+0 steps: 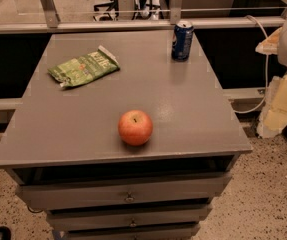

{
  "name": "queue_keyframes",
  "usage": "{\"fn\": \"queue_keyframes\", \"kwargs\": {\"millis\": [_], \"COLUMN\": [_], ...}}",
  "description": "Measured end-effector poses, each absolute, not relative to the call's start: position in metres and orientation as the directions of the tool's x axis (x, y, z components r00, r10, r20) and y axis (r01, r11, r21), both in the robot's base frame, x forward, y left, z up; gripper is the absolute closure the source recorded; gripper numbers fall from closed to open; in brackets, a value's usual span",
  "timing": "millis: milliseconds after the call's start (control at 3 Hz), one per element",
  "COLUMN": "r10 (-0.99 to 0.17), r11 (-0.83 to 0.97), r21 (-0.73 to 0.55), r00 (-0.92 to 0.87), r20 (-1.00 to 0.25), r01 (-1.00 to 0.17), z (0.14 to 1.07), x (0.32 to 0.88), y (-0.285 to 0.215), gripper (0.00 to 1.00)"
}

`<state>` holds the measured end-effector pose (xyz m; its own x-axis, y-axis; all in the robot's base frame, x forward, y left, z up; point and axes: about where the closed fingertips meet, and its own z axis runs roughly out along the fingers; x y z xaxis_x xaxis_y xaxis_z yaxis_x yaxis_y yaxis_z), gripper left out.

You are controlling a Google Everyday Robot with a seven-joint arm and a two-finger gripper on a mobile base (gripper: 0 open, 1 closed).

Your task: Pick green jalapeno chip bag

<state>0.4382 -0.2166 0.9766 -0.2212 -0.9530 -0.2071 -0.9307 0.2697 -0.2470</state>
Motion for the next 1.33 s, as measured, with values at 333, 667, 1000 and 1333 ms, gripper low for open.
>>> {"fn": "queue_keyframes", "kwargs": {"millis": [333, 667, 1000, 1333], "r10": [-0.953, -0.945, -0.917, -0.867], "r11": [0.270, 0.273, 0.252, 0.214], "r21": [-0.247, -0.240, -0.203, -0.179], "r00": [-0.221, -0.212, -0.167, -0.103], "r20": [-0.207, -0.251, -0.363, -0.487], "r01": [-0.931, -0.932, -0.946, -0.960], "z": [0.977, 0.983, 0.970, 0.957], "x": [0.438, 0.445, 0.464, 0.486], "y": [-0.217, -0.220, -0.185, -0.118], "gripper": [0.00, 0.00, 0.00, 0.00]}}
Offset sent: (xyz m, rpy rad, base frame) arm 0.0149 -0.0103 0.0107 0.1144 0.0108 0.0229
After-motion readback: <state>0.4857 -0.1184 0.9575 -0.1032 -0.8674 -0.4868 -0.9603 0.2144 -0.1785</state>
